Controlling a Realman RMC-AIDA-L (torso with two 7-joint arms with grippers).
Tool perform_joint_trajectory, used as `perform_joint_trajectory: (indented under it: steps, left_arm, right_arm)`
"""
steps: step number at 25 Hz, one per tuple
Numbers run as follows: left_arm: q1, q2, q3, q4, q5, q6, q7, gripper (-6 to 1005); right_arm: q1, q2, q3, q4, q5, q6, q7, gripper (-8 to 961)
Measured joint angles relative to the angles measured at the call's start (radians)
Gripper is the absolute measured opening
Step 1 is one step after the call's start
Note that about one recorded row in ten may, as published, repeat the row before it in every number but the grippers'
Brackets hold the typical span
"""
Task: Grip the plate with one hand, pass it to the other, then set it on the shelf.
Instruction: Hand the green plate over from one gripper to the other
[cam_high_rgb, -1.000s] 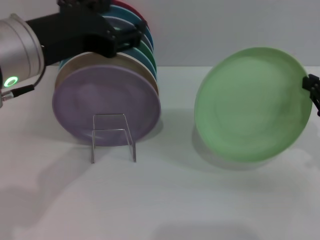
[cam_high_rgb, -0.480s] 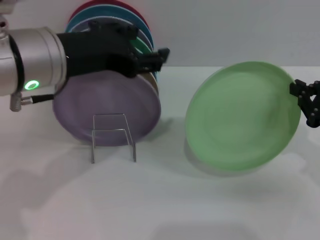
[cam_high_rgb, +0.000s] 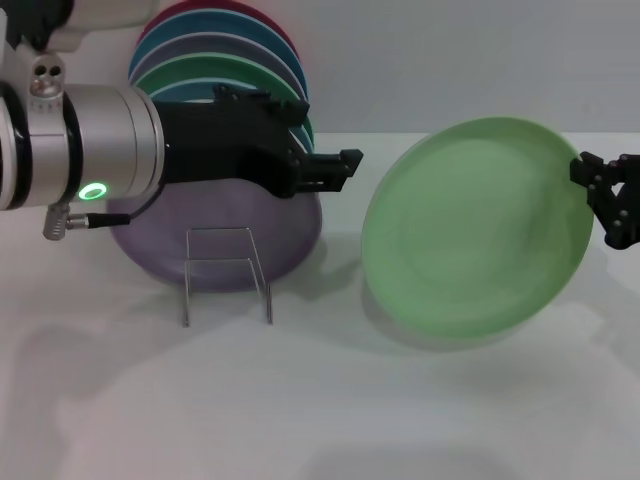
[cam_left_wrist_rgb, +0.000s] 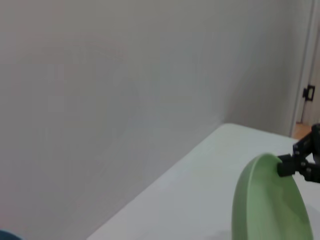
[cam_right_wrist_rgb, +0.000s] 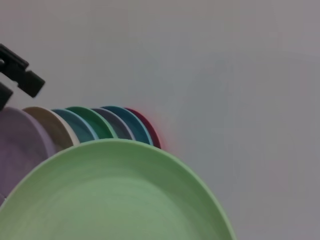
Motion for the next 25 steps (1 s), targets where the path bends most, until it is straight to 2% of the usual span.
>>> perform_joint_trajectory:
  steps: [25]
  left_arm:
    - [-0.088,-0.005,0.085,0.152,0.004,0.037,0.015,754]
  right_arm:
    - [0.006,-0.002,-0.041,0.004,-0.008,0.014,-0.056,14]
